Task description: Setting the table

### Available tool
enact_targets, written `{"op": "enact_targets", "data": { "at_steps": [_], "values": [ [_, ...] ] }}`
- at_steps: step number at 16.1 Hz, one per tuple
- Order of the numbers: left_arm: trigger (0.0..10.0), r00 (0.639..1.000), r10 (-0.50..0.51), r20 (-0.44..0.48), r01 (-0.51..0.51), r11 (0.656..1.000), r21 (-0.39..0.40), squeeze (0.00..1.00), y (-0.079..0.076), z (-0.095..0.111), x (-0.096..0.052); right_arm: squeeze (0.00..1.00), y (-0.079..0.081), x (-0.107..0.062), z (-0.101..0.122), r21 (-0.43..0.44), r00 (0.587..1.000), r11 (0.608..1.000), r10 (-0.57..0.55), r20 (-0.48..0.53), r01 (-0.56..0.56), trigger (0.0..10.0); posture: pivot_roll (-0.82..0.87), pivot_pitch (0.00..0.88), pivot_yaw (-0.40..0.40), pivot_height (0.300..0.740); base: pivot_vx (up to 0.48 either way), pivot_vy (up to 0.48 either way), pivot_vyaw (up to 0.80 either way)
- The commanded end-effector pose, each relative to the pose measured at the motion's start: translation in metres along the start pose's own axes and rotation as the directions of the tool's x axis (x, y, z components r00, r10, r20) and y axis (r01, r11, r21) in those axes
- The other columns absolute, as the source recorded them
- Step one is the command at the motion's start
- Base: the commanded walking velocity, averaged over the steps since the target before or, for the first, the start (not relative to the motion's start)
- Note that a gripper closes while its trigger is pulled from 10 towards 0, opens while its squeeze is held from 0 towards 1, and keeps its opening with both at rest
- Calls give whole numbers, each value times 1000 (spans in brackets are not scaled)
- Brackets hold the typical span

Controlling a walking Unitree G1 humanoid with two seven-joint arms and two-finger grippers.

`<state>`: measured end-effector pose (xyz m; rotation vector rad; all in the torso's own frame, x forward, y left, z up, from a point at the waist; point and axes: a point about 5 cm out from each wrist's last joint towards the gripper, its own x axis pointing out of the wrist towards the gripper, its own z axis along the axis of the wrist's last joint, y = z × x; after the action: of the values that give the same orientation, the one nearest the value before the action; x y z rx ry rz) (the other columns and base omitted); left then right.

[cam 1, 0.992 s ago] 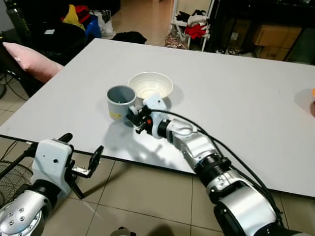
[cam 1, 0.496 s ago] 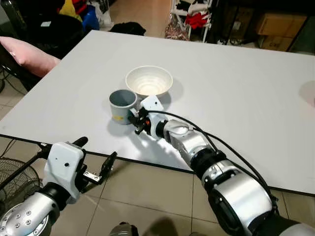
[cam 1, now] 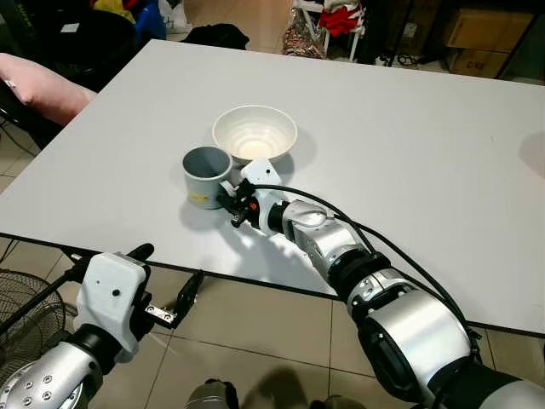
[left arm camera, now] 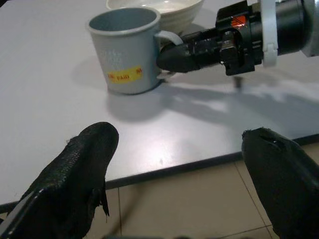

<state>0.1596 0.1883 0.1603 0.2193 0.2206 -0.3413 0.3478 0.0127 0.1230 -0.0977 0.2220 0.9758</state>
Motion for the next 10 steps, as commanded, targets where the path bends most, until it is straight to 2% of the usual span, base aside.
{"op": "enact_targets", "data": {
  "at_steps": [1,3,7,9,10],
  "values": [
    [10000,1000,-1,0,1,1000,3,0,0,2,-1,765,30,19,15,4,994,995,101,45,-101,10000,81,124,3,740,0,0,0],
    [10000,1000,-2,3,2,1000,3,0,0,2,1,1000,29,18,15,-4,992,993,116,49,-116,10000,75,116,7,740,0,0,0],
    [10000,1000,-7,18,7,1000,7,0,1,4,8,1000,19,12,16,-8,992,994,109,62,-109,10000,65,89,10,740,0,0,0],
    [10000,1000,-4,27,4,1000,9,0,2,5,10,1000,10,6,16,1,990,994,109,85,-110,10000,62,70,10,740,0,0,0],
    [10000,999,-1,36,1,1000,10,0,4,5,12,1000,-1,-4,15,9,988,994,110,109,-112,10000,57,57,10,740,0,0,0]
  ]
}}
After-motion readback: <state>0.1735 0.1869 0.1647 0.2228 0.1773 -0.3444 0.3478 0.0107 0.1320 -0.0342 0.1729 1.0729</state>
